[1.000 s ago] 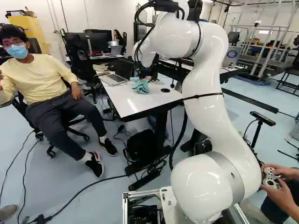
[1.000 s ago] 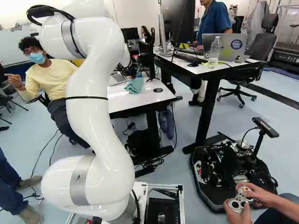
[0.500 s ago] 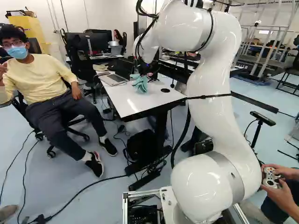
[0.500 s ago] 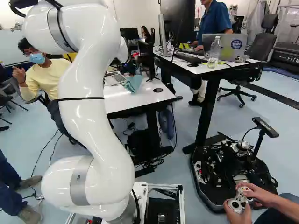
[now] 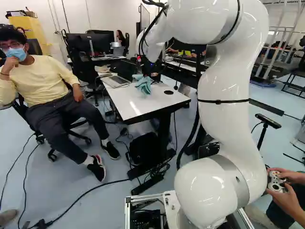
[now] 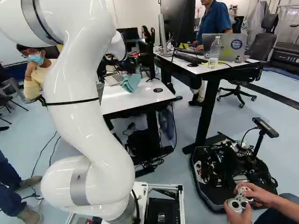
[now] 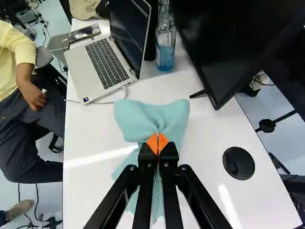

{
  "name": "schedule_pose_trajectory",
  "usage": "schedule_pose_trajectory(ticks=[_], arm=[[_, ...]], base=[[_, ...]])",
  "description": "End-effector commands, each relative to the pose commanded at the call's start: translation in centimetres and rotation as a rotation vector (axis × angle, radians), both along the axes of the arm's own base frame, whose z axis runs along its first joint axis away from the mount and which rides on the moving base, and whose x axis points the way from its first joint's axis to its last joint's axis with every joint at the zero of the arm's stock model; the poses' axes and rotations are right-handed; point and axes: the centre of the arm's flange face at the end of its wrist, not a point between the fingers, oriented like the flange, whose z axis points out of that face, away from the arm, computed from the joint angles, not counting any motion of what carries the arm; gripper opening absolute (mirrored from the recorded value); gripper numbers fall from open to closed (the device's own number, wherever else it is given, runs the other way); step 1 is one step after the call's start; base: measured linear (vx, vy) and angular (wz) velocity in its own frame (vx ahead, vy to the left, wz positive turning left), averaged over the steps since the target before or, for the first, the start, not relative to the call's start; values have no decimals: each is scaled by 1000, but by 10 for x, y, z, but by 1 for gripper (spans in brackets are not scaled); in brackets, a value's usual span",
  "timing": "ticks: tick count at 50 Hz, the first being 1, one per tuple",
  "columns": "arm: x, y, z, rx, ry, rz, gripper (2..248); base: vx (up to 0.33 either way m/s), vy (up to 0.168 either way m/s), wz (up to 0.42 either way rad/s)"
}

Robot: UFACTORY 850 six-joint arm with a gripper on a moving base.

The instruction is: Clean the table with the green towel

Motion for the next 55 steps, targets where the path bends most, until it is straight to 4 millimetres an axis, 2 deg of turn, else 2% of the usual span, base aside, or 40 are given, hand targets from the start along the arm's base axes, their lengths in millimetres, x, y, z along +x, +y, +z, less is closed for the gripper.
schedule_pose_trajectory(ticks=[33, 55], arm=[[-61, -21, 4, -4, 30, -21, 25], [-67, -22, 4, -5, 32, -21, 25]], base=[[0, 0, 0], [0, 0, 0]])
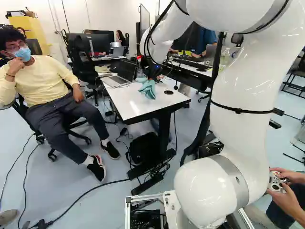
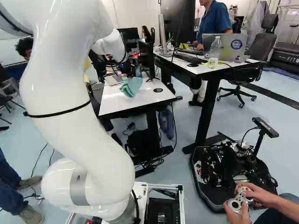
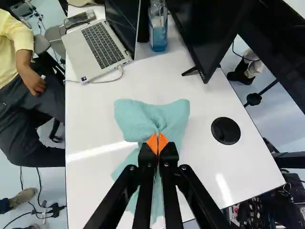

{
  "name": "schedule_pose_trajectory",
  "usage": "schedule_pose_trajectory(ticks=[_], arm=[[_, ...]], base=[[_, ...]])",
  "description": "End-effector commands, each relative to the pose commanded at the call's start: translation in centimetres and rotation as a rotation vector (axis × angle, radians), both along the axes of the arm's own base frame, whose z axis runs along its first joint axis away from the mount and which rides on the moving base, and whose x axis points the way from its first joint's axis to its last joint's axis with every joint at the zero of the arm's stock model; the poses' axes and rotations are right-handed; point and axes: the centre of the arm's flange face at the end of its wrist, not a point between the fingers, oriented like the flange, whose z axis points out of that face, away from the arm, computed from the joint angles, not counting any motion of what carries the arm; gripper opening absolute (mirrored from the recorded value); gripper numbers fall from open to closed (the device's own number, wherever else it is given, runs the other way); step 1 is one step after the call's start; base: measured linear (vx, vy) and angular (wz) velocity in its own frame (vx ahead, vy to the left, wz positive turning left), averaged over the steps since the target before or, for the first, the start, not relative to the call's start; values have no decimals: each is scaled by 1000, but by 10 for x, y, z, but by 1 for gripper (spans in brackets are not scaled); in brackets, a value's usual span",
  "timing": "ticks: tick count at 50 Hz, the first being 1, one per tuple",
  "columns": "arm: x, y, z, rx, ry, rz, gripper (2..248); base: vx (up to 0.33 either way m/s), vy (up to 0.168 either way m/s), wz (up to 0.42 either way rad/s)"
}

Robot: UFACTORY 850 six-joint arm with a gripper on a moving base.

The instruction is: Clean the table with the green towel

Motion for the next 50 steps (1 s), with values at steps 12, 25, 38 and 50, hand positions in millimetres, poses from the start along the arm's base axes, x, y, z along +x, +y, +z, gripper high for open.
schedule_pose_trajectory(ticks=[12, 25, 38, 50], arm=[[0, 0, 0, 0, 0, 0, 25], [0, 3, 0, 0, 0, 5, 25], [-3, 20, 12, 3, -21, 36, 25], [-14, 39, 23, 7, -40, 71, 25]], base=[[0, 0, 0], [0, 0, 0], [0, 0, 0], [0, 0, 0]])
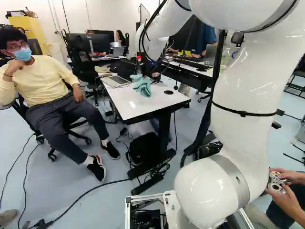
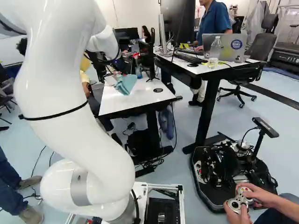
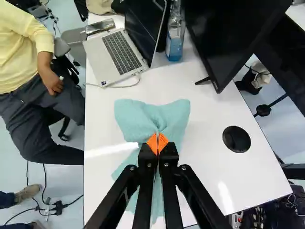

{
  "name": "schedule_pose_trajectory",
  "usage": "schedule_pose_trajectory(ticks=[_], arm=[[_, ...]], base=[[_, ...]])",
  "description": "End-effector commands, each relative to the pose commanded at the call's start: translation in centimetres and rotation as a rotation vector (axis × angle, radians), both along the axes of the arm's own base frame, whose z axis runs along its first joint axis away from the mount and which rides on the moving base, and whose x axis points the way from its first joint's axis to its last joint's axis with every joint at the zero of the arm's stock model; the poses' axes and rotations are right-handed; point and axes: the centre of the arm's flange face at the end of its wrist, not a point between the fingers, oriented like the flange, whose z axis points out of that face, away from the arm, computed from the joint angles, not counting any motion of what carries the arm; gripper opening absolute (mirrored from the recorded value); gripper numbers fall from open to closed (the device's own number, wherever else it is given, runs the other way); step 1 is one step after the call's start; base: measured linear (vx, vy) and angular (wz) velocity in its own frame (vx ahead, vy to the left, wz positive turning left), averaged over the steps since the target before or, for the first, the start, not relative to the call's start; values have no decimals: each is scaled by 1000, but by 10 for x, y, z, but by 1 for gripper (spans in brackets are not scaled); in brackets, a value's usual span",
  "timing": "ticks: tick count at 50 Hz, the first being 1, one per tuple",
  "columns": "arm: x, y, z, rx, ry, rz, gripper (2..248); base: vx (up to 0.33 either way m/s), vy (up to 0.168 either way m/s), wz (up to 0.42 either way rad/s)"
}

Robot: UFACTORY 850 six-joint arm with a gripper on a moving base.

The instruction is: Clean the table with the green towel

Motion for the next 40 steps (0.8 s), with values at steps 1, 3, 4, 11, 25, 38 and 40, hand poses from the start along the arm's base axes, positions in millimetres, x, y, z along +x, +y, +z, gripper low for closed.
schedule_pose_trajectory(ticks=[1, 3, 4, 11, 25, 38, 40], arm=[[-1, 2, 0, 0, 0, 3, 25], [-4, 5, 1, 0, -1, 9, 25], [-5, 6, 1, 0, -1, 12, 25], [-15, 16, 2, 0, 0, 33, 25], [-39, 32, 2, -1, 4, 72, 25], [-63, 41, 3, -2, 7, 102, 25], [-67, 42, 3, -2, 7, 105, 25]], base=[[0, 0, 0], [0, 0, 0], [0, 0, 0], [0, 0, 0], [0, 0, 0], [0, 0, 0], [0, 0, 0]])
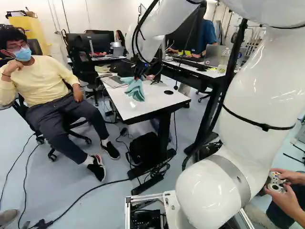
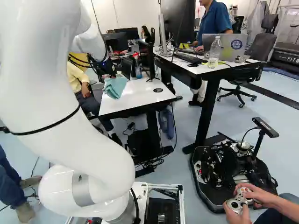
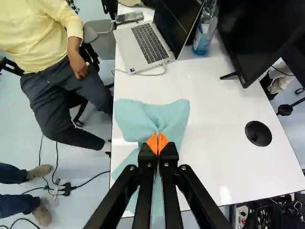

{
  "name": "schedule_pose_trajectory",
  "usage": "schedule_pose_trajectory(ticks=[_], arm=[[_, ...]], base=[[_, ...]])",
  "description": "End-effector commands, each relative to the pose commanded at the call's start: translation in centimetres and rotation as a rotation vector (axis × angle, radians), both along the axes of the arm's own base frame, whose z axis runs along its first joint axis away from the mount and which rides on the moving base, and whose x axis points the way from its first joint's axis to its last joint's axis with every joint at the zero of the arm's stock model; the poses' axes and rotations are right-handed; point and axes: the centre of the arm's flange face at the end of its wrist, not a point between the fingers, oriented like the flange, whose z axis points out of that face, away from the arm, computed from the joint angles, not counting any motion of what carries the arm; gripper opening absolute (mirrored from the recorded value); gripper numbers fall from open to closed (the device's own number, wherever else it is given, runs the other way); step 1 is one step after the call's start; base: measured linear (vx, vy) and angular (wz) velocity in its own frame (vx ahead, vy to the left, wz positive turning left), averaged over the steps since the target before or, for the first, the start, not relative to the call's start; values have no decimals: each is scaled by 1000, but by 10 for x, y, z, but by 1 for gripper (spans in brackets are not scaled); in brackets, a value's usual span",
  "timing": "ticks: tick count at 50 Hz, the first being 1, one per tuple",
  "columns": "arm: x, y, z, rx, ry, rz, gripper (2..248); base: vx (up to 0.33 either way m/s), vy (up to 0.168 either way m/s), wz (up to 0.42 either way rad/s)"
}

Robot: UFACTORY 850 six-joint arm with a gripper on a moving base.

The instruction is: Clean the table with the green towel

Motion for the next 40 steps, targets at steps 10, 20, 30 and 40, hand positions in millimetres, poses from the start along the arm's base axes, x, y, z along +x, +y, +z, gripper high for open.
schedule_pose_trajectory(ticks=[10, 20, 30, 40], arm=[[-20, 3, 0, -1, 3, 18, 25], [-32, 8, 0, -1, 4, 35, 25], [-37, 10, 0, -1, 4, 42, 25], [-37, 10, 0, -1, 4, 42, 25]], base=[[0, 0, 0], [0, 0, 0], [0, 0, 0], [0, 0, 0]])
